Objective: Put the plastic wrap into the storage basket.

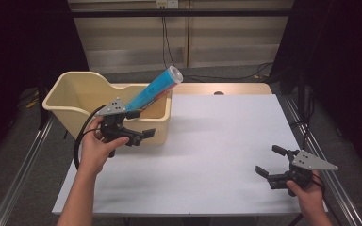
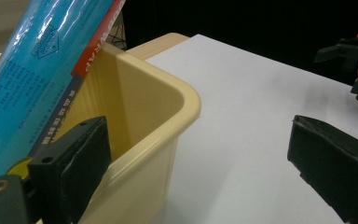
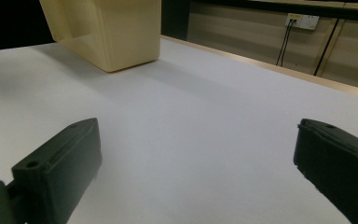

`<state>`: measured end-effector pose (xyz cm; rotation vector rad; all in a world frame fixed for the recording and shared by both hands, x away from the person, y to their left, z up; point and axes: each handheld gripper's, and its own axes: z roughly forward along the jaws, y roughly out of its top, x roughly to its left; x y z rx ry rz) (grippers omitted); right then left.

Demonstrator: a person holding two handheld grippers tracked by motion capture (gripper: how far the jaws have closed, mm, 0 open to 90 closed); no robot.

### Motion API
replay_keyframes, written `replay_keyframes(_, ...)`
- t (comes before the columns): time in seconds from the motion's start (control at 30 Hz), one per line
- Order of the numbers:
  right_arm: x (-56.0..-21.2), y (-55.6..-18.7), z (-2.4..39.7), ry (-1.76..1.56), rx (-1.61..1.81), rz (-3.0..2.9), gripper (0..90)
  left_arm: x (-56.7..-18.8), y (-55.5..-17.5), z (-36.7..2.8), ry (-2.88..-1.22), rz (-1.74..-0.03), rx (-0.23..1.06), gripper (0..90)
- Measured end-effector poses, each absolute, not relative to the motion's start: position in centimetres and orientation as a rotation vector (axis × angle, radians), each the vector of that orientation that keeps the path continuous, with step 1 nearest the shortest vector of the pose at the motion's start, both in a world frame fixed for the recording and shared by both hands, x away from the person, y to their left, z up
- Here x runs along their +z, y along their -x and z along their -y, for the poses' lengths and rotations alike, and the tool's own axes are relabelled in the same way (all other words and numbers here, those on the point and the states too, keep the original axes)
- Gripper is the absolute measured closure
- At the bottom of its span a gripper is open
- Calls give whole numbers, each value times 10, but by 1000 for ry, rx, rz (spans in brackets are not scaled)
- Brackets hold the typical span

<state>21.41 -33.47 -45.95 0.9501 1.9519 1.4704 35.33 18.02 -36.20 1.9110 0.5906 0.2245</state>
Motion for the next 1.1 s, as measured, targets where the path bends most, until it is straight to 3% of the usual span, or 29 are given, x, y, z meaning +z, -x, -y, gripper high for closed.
replay_keyframes(1.1, -459, -214, 335, -960, 1480, -1939, 4, -394, -321, -204, -1812, -607, 241, 53)
